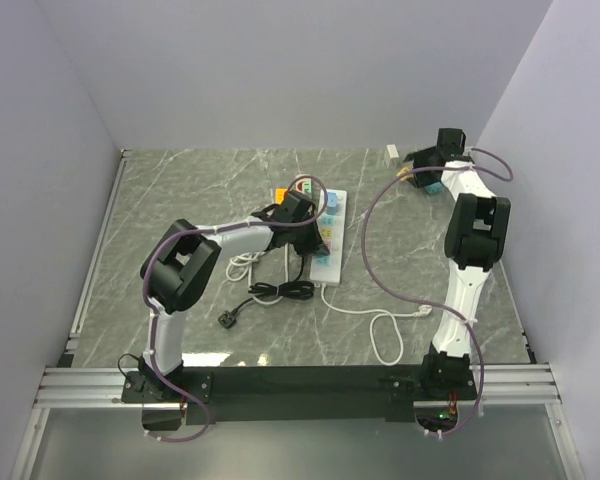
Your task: Pull the plug off the socket
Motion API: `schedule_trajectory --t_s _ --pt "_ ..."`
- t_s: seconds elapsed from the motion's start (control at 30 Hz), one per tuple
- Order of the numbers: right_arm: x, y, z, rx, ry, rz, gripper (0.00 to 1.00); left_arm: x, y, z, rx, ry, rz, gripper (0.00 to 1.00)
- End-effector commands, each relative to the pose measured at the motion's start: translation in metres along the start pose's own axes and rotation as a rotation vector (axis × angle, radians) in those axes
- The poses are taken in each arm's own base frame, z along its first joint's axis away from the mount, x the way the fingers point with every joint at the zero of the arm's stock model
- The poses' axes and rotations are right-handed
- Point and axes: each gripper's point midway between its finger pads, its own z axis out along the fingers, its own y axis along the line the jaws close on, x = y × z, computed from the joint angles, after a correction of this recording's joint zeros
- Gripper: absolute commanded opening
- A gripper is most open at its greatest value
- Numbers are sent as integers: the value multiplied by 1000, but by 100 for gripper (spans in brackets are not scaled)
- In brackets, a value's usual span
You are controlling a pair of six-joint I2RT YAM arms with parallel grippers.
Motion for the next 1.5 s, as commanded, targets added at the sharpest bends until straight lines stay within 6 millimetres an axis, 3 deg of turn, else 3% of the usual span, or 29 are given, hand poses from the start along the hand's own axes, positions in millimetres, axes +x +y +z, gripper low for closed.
schedule_trajectory --t_s 0.0,0.13,0.3,0.33,0.4,0.53,0.57,0.6,0.67,0.7,0.77,0.8,0.83,0.9,1.27,1.47 --pt "-23 34 -4 -95 -34 4 66 12 13 8 -57 57 16 0" --pt "-26 27 -10 -81 -29 -19 73 15 16 15 -65 78 14 0" --pt "-17 26 -45 -105 -10 -75 74 14 22 20 -77 77 10 0" --pt "-5 22 -50 -108 17 -101 74 14 23 20 -81 74 8 0" --pt "20 38 -71 -162 81 -227 74 12 29 21 -95 67 -4 0" --pt "79 34 -98 -111 165 -476 73 10 41 24 -122 64 -22 0" --pt "82 31 -100 -105 169 -541 74 10 44 24 -126 62 -23 0" --pt "116 37 -110 -98 214 -611 74 11 45 24 -127 62 -26 0" --pt "128 36 -110 -60 213 -698 74 12 48 24 -130 61 -34 0" --pt "144 45 -119 -58 225 -746 75 12 48 23 -128 55 -40 0" --pt "154 43 -112 -10 209 -835 75 12 49 19 -125 47 -49 0" --pt "156 53 -119 -10 195 -861 75 11 47 19 -110 35 -51 0" --pt "170 50 -114 6 205 -899 75 8 43 15 -96 21 -52 0" --pt "168 53 -114 36 171 -938 75 10 46 13 -93 19 -65 0" --pt "209 10 -83 149 244 -1104 75 7 34 0 -37 -16 -82 0" --pt "225 13 -84 119 253 -1129 75 12 35 -3 -29 -15 -92 0"
